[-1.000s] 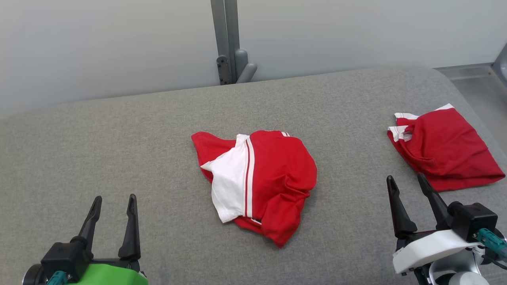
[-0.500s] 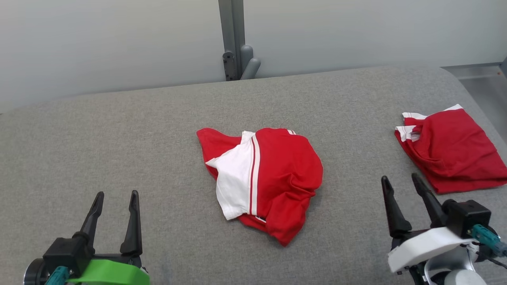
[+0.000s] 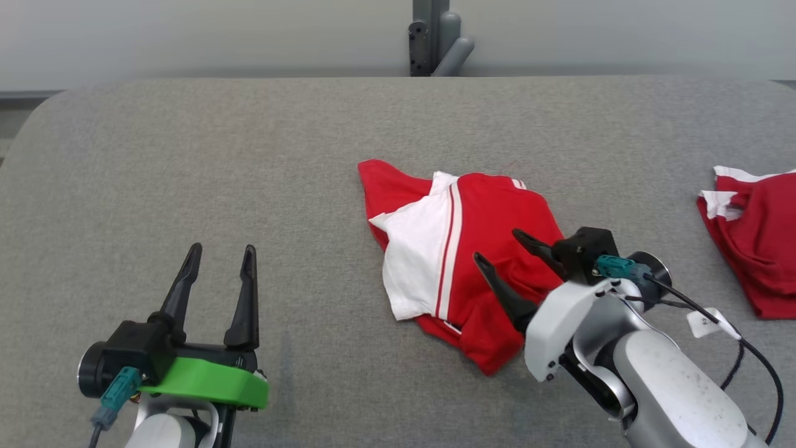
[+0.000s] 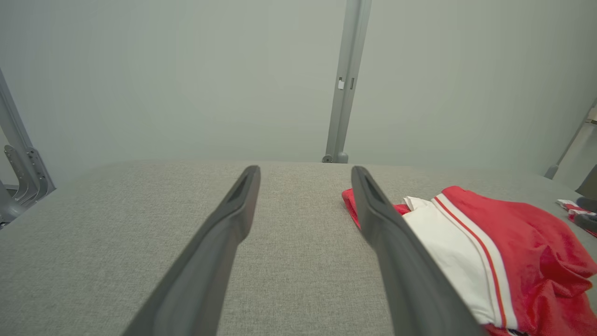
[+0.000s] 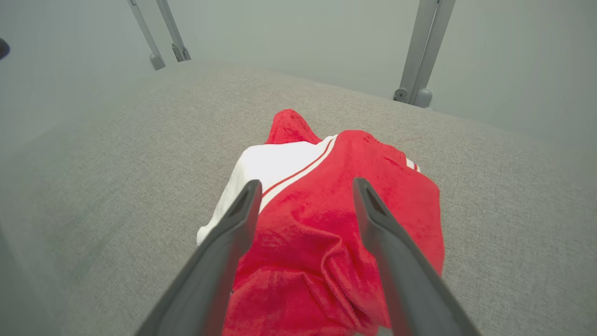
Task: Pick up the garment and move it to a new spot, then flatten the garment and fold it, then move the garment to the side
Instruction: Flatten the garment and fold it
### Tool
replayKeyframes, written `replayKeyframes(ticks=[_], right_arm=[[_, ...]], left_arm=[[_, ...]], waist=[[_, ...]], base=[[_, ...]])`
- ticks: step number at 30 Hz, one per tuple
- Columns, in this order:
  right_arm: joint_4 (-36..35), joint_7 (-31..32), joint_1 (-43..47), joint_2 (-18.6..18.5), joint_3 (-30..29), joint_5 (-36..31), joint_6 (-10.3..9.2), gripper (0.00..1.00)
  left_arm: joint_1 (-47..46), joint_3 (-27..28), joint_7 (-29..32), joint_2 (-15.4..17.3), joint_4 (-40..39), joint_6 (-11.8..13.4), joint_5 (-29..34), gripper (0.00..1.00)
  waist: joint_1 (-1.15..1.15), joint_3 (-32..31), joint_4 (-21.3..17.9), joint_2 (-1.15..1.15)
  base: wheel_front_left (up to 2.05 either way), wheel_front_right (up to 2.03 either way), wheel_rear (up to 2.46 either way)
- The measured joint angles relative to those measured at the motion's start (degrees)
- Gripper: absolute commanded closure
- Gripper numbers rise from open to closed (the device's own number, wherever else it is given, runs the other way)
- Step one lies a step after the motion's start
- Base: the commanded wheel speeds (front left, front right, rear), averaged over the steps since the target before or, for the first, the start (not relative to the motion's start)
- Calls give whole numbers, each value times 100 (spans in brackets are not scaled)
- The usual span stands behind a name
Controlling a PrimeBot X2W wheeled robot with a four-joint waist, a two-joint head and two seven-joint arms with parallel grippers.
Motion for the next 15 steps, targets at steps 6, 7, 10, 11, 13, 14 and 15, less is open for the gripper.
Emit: replayKeyframes(ticks=[6, 7, 10, 11, 13, 14, 15], right_arm=[[676, 337, -826, -378, 970, 304, 0, 0], [779, 400, -965, -426, 1117, 341, 0, 0], [1100, 595, -1361, -550, 1552, 486, 0, 0], [1202, 642, -1494, -579, 1702, 521, 1, 0], [1410, 777, -1748, -606, 1981, 625, 1, 0], [1535, 853, -1867, -623, 2112, 661, 1, 0], [1636, 902, -1970, -649, 2243, 682, 1, 0]], left_arm=[[-300, -136, -81, -243, 308, -181, 55, 0], [-338, -143, -90, -277, 349, -203, 57, 0], [-416, -142, -124, -344, 457, -271, 77, 0], [-428, -136, -125, -364, 491, -286, 92, 0], [-451, -122, -131, -411, 547, -321, 118, 0], [-476, -114, -131, -438, 572, -327, 126, 0], [-498, -107, -132, -459, 594, -337, 146, 0]], waist=[[0, 227, 435, 0], [0, 263, 500, 0], [0, 373, 670, 0], [0, 412, 715, 0], [0, 484, 784, 0], [0, 517, 815, 0], [0, 542, 843, 0]], base=[[0, 0, 0], [0, 0, 0], [0, 0, 0], [0, 0, 0], [0, 0, 0], [0, 0, 0], [0, 0, 0]])
